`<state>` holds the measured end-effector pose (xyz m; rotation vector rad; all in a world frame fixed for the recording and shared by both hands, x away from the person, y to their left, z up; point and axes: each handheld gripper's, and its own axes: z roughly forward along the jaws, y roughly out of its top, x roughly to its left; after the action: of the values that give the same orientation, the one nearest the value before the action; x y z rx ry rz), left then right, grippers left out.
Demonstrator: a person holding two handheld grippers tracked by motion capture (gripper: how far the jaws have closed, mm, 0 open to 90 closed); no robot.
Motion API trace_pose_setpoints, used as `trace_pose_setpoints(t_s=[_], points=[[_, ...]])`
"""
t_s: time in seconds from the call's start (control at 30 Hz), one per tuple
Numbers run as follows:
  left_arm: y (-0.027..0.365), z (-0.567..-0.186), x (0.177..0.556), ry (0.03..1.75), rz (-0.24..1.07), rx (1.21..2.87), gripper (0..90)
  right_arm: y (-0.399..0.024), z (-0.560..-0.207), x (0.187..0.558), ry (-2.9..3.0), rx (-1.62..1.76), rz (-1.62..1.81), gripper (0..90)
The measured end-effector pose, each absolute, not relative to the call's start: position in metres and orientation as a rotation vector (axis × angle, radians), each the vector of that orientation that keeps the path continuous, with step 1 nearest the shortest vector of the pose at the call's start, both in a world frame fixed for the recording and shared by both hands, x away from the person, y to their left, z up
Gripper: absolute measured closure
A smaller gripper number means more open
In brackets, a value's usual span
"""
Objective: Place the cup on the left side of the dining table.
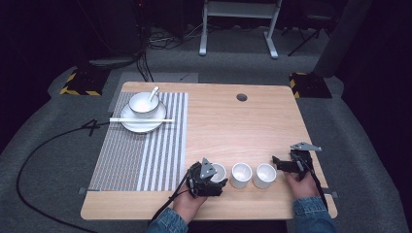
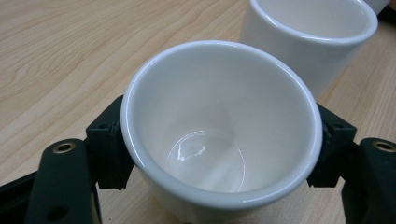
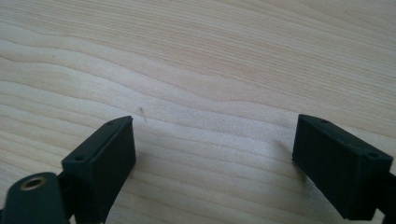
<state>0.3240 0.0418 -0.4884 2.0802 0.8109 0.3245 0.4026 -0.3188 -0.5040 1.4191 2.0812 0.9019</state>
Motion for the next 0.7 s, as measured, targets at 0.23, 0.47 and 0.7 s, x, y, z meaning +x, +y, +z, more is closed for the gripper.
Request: trace_pose_setpoints(t_s=[0.23, 0.47, 0.7], points=[[0.043, -0.487, 0.326, 0.812, 0.313, 2.082, 26.8, -0.319, -0.504, 0.403, 2.081, 1.419, 0.902, 13.1], [0.047, -0.478, 0.327, 0.816, 0.308, 2.077, 27.1, -0.319, -0.504, 0.403, 2.081, 1.419, 0.902, 13.1], [0.056, -0.461, 0.330, 0.812, 0.355, 2.085, 27.1, -0.319, -0.504, 0.403, 2.081, 1.419, 0.902, 13.2]])
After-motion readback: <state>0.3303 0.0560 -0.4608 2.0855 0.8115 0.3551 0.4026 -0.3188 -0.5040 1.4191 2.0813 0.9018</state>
